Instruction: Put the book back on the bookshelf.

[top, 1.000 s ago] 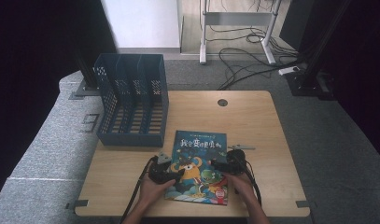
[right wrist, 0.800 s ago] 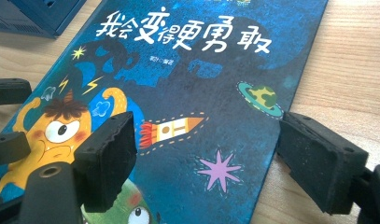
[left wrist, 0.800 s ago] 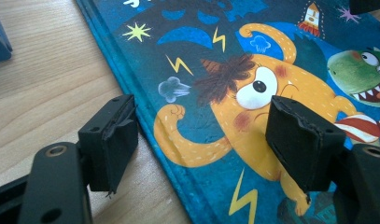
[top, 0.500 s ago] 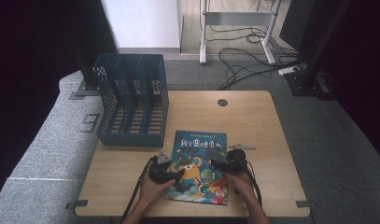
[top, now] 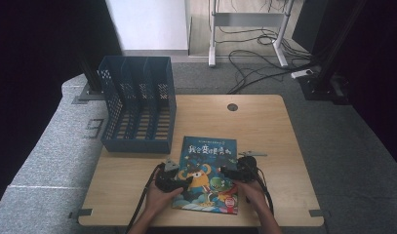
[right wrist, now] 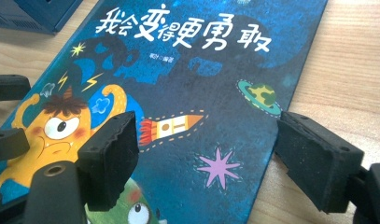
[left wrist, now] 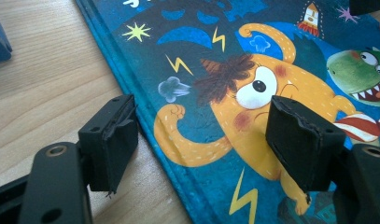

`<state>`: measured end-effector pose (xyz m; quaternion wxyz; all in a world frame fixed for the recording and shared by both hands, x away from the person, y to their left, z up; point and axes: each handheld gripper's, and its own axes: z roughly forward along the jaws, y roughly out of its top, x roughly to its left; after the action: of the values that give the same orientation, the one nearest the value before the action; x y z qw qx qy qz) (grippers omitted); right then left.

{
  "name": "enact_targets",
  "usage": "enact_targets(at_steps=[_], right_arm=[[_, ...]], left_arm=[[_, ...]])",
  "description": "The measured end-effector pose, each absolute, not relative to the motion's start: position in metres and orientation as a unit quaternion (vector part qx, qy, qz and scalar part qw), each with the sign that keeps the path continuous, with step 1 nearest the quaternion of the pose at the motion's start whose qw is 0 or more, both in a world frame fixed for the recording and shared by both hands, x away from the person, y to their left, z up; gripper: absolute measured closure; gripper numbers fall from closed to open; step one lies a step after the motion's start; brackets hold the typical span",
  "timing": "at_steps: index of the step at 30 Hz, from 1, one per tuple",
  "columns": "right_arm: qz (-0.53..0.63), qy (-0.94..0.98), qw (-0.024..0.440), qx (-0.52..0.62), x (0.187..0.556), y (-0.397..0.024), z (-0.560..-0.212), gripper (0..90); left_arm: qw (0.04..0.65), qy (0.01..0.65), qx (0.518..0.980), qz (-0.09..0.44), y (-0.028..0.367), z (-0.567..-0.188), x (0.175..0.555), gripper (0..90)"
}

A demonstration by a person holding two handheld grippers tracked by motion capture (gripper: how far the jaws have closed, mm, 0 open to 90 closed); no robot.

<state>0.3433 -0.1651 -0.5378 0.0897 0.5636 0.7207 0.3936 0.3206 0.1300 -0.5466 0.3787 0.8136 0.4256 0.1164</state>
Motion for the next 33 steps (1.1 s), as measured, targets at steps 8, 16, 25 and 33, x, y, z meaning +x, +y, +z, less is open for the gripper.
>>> enact_targets(at_steps=[8, 16, 25, 33], right_arm=[[0.383, 0.724, 0.087, 0.567, 0.3446, -0.1644, -0.5406, 20.2], [0.387, 0.722, 0.081, 0.567, 0.3452, -0.1656, -0.5405, 19.7], [0.399, 0.715, 0.069, 0.569, 0.3450, -0.1690, -0.5379, 20.3], [0.410, 0.708, 0.060, 0.572, 0.3452, -0.1717, -0.5367, 20.2]], left_arm=[[0.379, 0.425, 0.814, 0.116, 0.1302, -0.5466, 0.3205, 25.2], [0.379, 0.426, 0.813, 0.117, 0.1299, -0.5467, 0.3202, 25.1], [0.379, 0.425, 0.814, 0.117, 0.1300, -0.5467, 0.3204, 25.0], [0.380, 0.426, 0.813, 0.116, 0.1301, -0.5468, 0.3205, 24.9]])
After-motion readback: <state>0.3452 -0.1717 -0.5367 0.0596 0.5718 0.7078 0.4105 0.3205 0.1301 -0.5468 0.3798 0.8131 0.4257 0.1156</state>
